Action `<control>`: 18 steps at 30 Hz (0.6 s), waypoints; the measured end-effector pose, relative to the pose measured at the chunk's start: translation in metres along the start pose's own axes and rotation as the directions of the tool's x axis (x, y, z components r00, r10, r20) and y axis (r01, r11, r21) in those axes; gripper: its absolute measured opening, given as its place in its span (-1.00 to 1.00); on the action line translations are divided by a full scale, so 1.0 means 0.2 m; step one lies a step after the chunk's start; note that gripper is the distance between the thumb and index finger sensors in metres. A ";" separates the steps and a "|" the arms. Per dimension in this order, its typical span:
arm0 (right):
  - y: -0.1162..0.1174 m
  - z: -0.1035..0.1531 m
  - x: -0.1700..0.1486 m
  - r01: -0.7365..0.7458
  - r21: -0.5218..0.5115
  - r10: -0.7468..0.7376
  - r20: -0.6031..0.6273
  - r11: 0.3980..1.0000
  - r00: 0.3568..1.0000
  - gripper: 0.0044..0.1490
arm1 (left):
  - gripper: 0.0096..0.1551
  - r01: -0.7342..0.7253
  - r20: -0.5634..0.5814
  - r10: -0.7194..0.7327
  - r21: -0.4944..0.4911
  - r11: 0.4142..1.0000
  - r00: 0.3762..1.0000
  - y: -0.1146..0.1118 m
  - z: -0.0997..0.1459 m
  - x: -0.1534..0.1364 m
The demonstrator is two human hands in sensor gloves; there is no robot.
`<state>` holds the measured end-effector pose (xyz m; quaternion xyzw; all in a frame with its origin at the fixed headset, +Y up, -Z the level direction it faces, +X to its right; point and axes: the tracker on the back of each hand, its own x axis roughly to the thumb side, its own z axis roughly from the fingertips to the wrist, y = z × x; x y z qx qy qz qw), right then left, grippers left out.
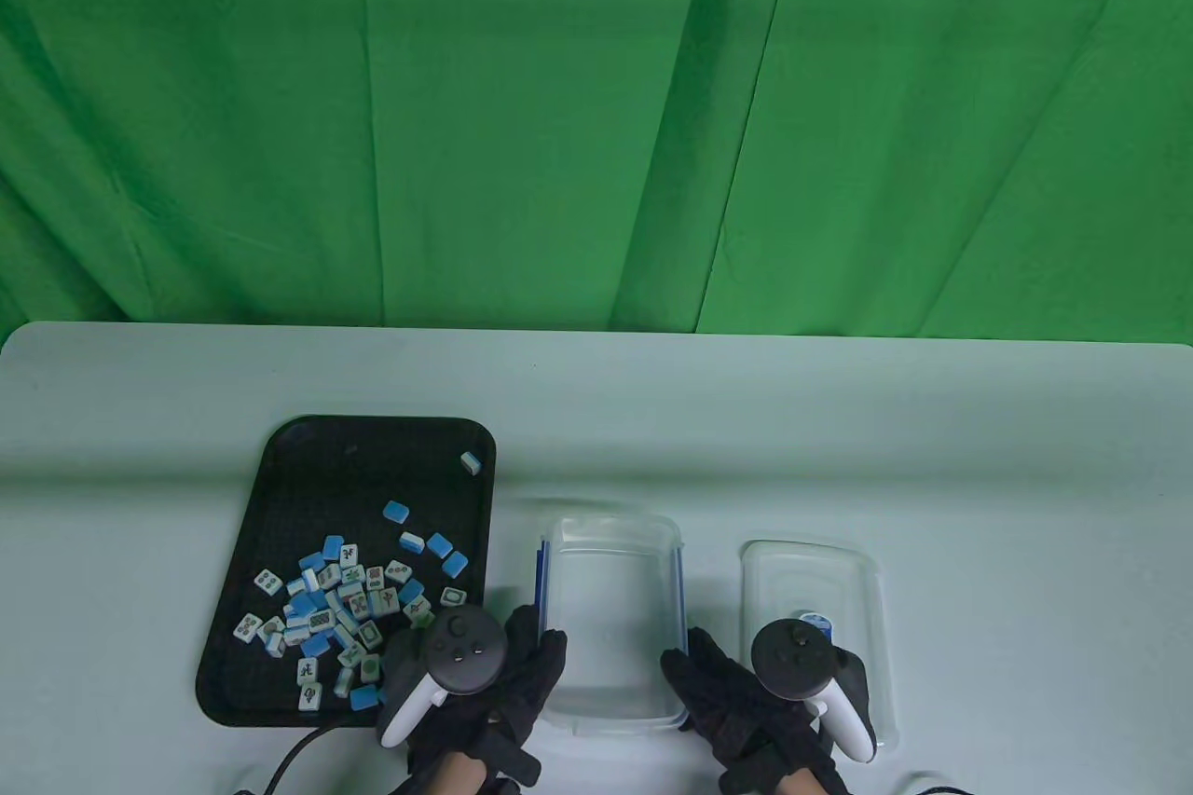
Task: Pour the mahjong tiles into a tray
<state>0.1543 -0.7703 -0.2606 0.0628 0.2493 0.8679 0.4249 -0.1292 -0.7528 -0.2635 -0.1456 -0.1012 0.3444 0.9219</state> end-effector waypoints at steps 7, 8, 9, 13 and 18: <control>0.01 0.00 0.00 -0.028 0.005 0.028 -0.012 1.000 1.000 0.07 | -0.17 0.013 -0.014 -0.014 -0.014 1.000 1.000 0.00 0.00 0.00; 0.01 0.00 0.00 -0.034 0.004 0.035 -0.013 0.999 0.999 0.07 | -0.17 0.014 -0.015 -0.014 -0.015 1.000 1.000 0.00 0.00 0.00; 0.01 -0.01 0.00 -0.042 -0.001 0.042 -0.015 0.999 0.999 0.06 | -0.17 0.015 -0.017 -0.016 -0.018 1.000 1.000 0.00 0.00 0.00; 0.01 -0.01 0.01 -0.067 -0.015 0.066 -0.019 0.998 0.998 0.05 | -0.18 0.023 -0.023 -0.024 -0.022 0.999 0.999 0.00 0.00 -0.01; 0.01 0.00 0.02 -0.111 -0.041 0.110 -0.017 0.993 0.994 0.02 | -0.18 0.030 -0.029 -0.031 -0.031 0.999 0.999 0.00 -0.01 -0.01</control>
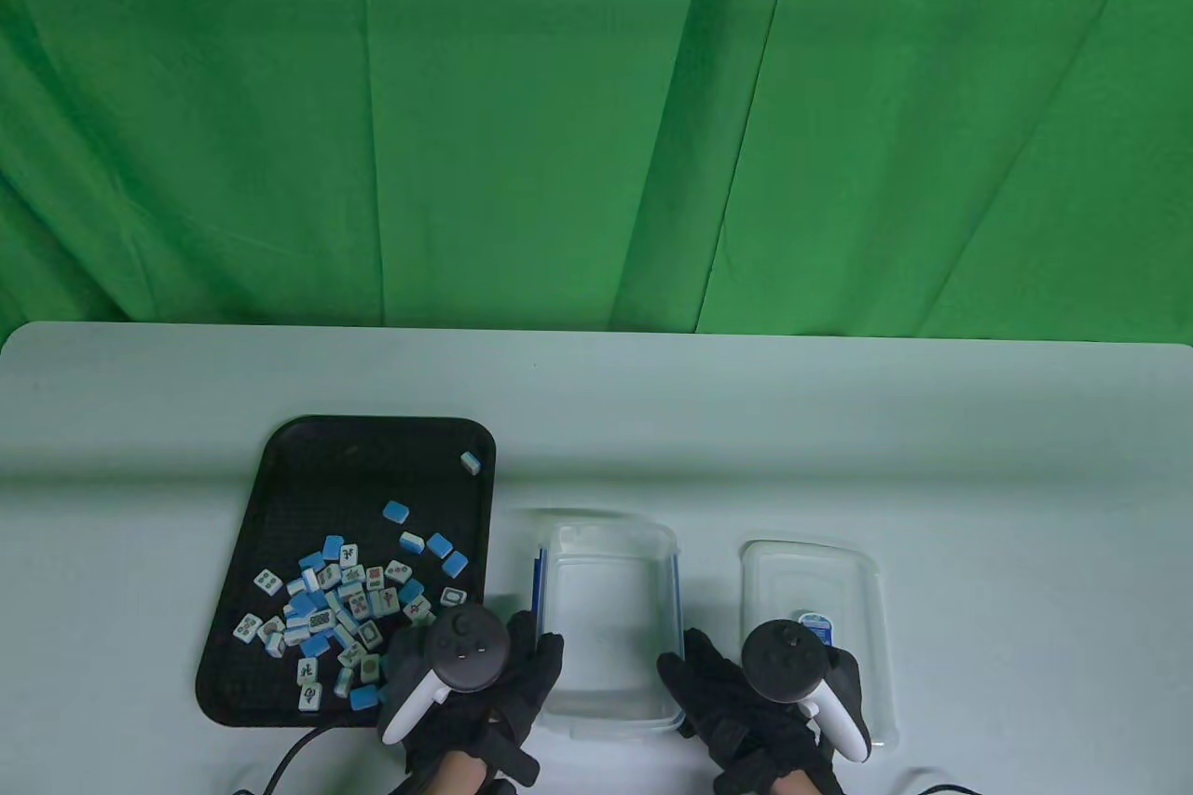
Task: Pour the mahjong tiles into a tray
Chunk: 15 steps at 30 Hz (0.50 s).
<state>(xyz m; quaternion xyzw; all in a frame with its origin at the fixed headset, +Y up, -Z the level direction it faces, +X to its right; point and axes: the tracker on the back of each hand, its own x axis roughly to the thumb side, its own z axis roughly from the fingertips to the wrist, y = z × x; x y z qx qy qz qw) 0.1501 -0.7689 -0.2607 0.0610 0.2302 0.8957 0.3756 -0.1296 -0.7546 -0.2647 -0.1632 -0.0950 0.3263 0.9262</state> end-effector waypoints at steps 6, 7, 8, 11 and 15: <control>0.00 0.00 0.00 -0.009 -0.006 0.009 0.001 1.000 1.000 0.00 | -0.18 0.010 -0.006 -0.010 -0.002 1.000 1.000 0.00 0.00 0.00; 0.00 0.00 0.00 -0.010 -0.008 0.010 0.001 1.000 1.000 0.00 | -0.18 0.010 -0.007 -0.010 -0.002 1.000 1.000 0.00 0.00 0.00; 0.00 0.00 0.00 -0.010 -0.009 0.010 0.001 1.000 1.000 0.00 | -0.18 0.015 -0.009 -0.015 0.000 1.000 1.000 0.00 0.00 0.00; 0.00 0.00 0.00 -0.010 -0.010 0.010 0.001 1.000 1.000 -0.01 | -0.19 0.027 -0.013 -0.027 0.002 1.000 1.000 0.00 0.00 0.00; 0.00 0.00 0.00 -0.010 -0.011 0.010 0.001 1.000 1.000 -0.01 | -0.19 0.034 -0.017 -0.034 0.003 0.999 0.999 0.00 0.00 0.00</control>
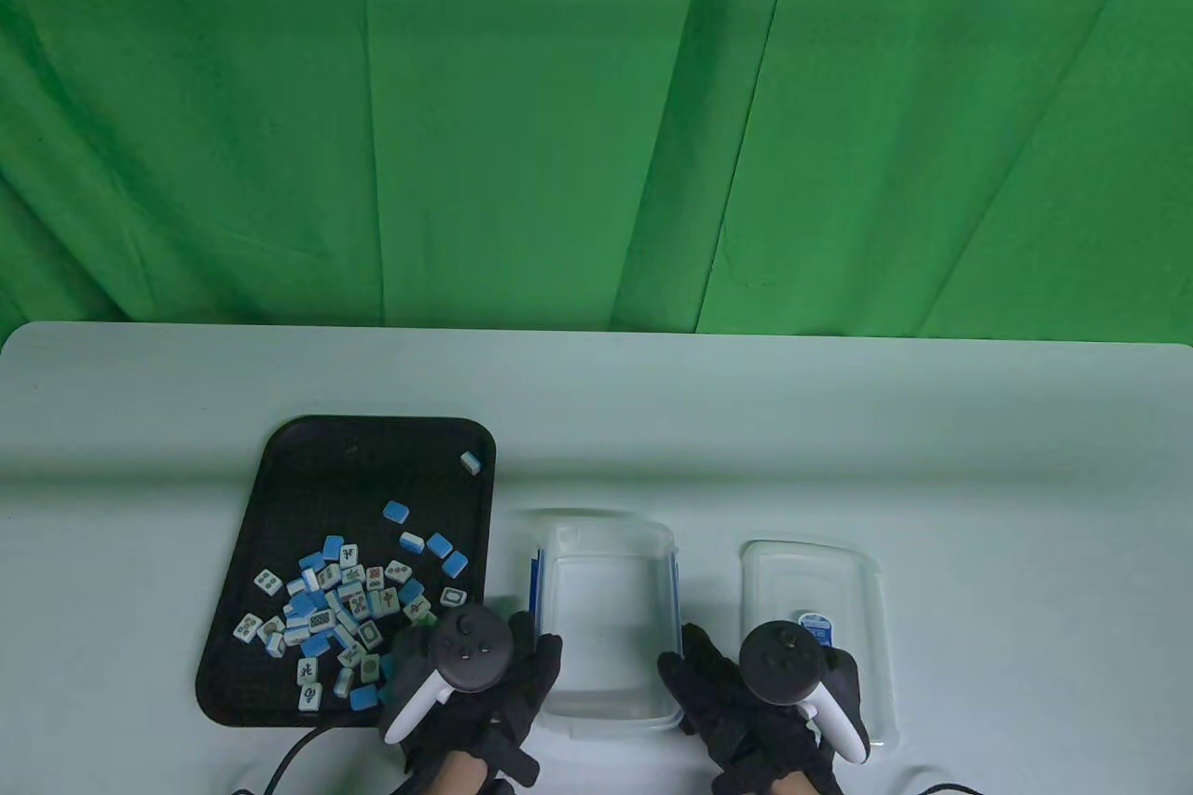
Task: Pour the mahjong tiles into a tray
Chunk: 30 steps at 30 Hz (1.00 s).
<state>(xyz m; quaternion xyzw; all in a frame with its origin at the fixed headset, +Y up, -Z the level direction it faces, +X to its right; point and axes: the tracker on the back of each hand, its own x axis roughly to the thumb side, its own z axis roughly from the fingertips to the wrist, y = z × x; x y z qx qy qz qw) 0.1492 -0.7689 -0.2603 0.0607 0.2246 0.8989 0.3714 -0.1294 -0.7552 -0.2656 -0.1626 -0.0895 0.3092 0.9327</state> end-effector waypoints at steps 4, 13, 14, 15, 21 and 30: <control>0.00 0.00 0.00 0.000 0.001 0.000 0.000 1.000 1.000 -0.02 | -0.19 0.011 -0.004 -0.011 0.001 1.000 1.000 0.00 0.00 0.00; 0.00 0.00 0.00 -0.004 0.003 0.004 0.001 1.000 1.000 -0.02 | -0.20 0.034 -0.014 -0.034 0.006 0.999 0.999 0.00 0.00 0.00; 0.00 0.00 0.00 -0.005 0.003 0.005 0.001 1.000 1.000 -0.02 | -0.20 0.036 -0.015 -0.036 0.007 0.999 0.999 0.00 0.00 0.00; 0.00 0.00 0.00 -0.006 0.003 0.006 0.001 1.000 1.000 -0.02 | -0.20 0.040 -0.016 -0.039 0.007 0.999 0.999 0.00 0.00 0.00; 0.00 0.00 0.00 -0.013 0.000 0.013 0.000 1.000 1.000 -0.05 | -0.21 0.051 -0.026 -0.051 0.004 0.999 0.998 0.00 0.00 0.00; 0.00 0.00 0.00 -0.019 -0.003 0.019 -0.001 1.000 1.000 -0.06 | -0.21 0.057 -0.033 -0.057 0.002 0.998 0.998 -0.01 0.00 -0.01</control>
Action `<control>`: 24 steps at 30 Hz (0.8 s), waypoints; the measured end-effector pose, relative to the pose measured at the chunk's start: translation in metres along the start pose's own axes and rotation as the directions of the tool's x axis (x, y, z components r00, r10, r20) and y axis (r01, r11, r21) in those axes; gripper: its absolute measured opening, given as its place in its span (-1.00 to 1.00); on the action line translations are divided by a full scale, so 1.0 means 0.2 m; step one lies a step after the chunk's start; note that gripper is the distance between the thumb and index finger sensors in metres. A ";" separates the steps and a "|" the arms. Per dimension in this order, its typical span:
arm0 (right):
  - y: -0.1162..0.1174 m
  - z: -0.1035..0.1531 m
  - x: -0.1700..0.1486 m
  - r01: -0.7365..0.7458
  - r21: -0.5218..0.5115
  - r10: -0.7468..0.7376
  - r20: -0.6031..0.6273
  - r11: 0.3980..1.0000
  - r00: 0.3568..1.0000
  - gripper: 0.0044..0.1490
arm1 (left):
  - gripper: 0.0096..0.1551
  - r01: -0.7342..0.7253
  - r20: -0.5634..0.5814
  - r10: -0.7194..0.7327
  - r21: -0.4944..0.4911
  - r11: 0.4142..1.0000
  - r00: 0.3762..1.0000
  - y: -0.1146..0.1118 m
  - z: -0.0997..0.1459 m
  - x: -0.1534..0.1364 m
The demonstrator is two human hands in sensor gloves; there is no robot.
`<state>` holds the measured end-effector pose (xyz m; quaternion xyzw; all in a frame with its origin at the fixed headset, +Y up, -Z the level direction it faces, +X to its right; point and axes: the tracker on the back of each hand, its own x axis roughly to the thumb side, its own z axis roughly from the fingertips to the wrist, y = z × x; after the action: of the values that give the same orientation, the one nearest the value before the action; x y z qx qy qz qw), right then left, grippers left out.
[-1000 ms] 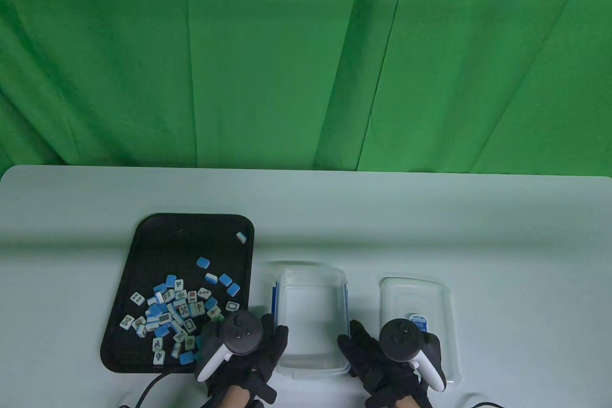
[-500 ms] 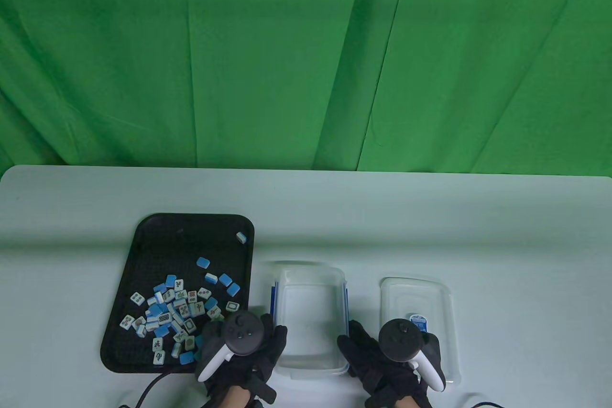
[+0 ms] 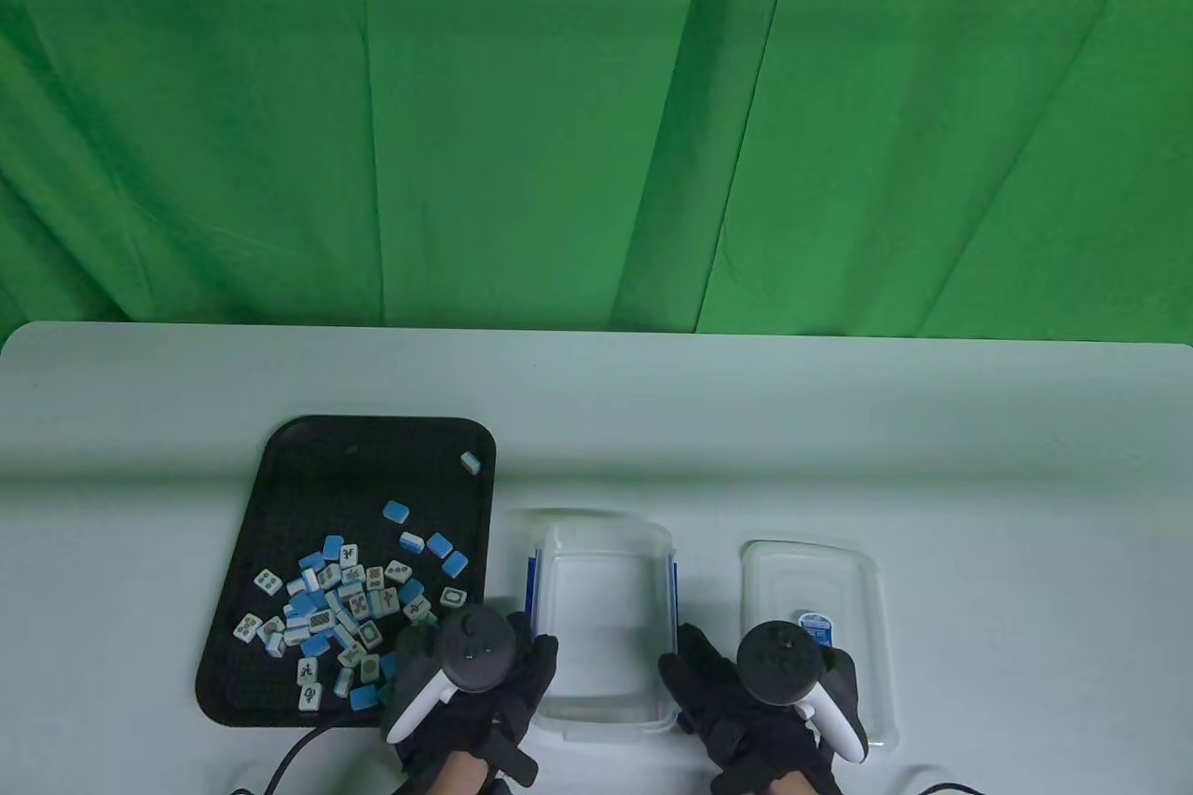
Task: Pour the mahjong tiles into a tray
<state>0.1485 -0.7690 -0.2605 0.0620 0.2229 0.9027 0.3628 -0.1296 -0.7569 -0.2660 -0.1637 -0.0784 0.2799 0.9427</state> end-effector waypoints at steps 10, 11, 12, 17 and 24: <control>-0.16 0.14 0.08 -0.283 -0.238 0.278 -0.057 0.929 0.959 -0.02 | -0.08 0.442 -0.242 -0.397 0.174 0.880 0.885 0.12 0.15 0.17; -0.19 0.17 0.07 -0.310 -0.265 0.301 -0.074 0.913 0.951 -0.02 | -0.08 0.481 -0.254 -0.428 0.207 0.852 0.868 0.14 0.17 0.20; -0.24 0.20 0.06 -0.331 -0.320 0.315 -0.105 0.888 0.943 -0.01 | -0.09 0.497 -0.239 -0.444 0.265 0.826 0.864 0.16 0.20 0.24; -0.45 0.27 -0.12 -0.351 -0.432 0.250 -0.273 0.831 0.929 -0.01 | -0.11 0.373 -0.017 -0.400 0.399 0.838 0.916 0.19 0.30 0.45; -0.55 0.24 -0.35 -0.335 -0.383 0.147 -0.444 0.861 0.884 0.01 | -0.11 0.266 0.202 -0.325 0.272 0.925 0.924 0.09 0.27 0.82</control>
<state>0.2816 -0.7303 -0.2629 -0.1810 0.0677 0.9615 0.1956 -0.0151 -0.6376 -0.2138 0.0005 -0.1828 0.1587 0.9702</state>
